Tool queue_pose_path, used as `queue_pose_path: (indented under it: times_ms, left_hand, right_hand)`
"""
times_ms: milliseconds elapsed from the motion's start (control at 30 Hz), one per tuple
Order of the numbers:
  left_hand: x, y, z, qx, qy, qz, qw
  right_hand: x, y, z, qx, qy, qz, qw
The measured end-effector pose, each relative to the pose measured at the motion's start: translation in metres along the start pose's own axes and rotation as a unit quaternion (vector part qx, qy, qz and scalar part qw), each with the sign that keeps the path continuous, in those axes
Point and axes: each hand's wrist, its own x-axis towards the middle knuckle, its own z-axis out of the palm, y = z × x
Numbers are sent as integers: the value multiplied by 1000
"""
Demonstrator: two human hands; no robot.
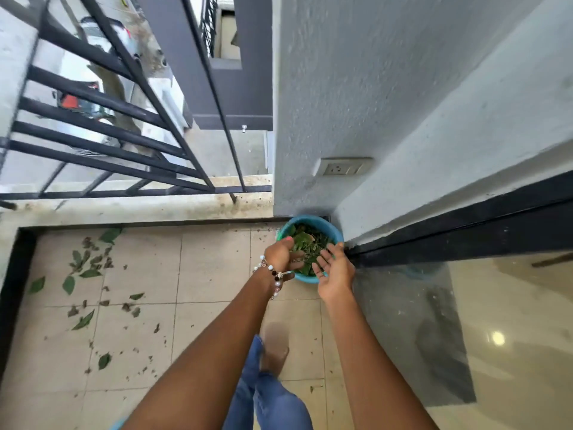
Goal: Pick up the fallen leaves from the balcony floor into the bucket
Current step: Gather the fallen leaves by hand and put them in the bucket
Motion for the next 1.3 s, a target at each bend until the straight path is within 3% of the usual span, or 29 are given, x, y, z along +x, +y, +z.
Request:
queue_pose_path:
  times_ms: [167, 333, 533, 867, 1100, 1300]
  left_hand:
    - [-60, -20, -52, -44, 9, 2, 999]
    - [-121, -56, -136, -157, 65, 19, 985]
    - [-199, -90, -247, -224, 104, 74, 966]
    - [-326, -145, -448, -227, 210, 190, 932]
    - [-375, -184, -535, -190, 252, 227, 921]
    - [-341, -209, -563, -215, 258, 194, 922]
  right_hand:
    - [-78, 9, 3, -22, -42, -2, 999]
    - [-159, 48, 21, -94, -107, 7, 990]
    - [-256, 117, 61, -186, -196, -16, 963]
    - [-407, 270, 121, -224, -288, -64, 929]
    - [-462, 339, 131, -267, -344, -93, 895]
    - [-448, 362, 141, -366, -352, -114, 854]
